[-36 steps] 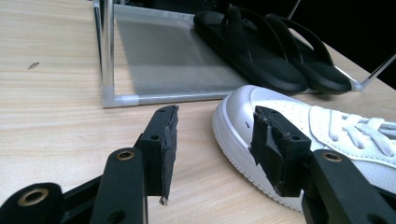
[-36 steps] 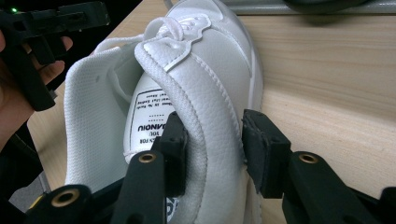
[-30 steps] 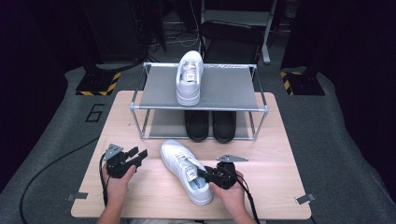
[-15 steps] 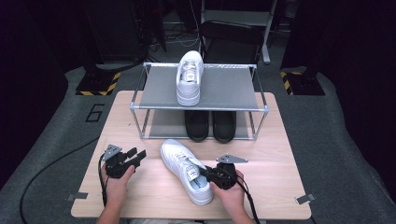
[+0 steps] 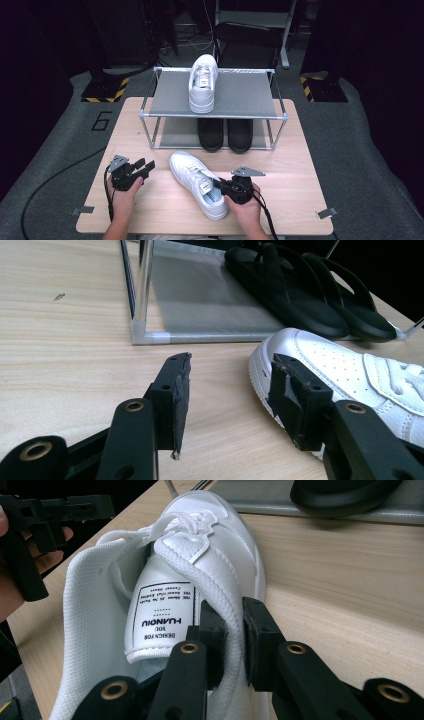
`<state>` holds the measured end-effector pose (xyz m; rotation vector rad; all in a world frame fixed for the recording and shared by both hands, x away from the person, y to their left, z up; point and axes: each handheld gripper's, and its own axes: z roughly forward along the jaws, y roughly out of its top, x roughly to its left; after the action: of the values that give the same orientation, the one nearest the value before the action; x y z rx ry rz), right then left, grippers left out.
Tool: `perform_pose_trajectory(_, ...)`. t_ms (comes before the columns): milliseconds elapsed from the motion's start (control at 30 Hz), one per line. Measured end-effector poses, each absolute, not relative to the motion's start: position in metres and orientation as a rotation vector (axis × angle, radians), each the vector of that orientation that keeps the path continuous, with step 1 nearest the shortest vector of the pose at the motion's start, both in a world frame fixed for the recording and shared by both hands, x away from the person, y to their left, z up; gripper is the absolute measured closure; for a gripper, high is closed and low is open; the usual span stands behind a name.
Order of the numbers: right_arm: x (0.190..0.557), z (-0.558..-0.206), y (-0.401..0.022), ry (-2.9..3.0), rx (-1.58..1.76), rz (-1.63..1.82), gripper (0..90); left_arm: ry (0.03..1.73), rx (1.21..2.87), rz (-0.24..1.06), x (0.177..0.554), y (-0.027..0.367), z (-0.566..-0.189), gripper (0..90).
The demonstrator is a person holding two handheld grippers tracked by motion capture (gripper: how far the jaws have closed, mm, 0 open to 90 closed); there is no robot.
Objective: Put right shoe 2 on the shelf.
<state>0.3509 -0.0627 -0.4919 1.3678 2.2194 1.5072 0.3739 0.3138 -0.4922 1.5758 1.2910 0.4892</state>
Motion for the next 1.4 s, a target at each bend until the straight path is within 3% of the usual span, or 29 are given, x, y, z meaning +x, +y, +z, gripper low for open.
perform_pose_trajectory(900,0.338,-0.496,-0.067,2.091,1.375,1.594,80.9,1.309,1.571,0.490,0.374,0.315,-0.497,50.4)
perform_pose_trajectory(1400,0.324,-0.476,-0.090,1.872,1.419,1.654,80.8,1.309,1.584,0.488,0.375,0.313,-0.498,50.4)
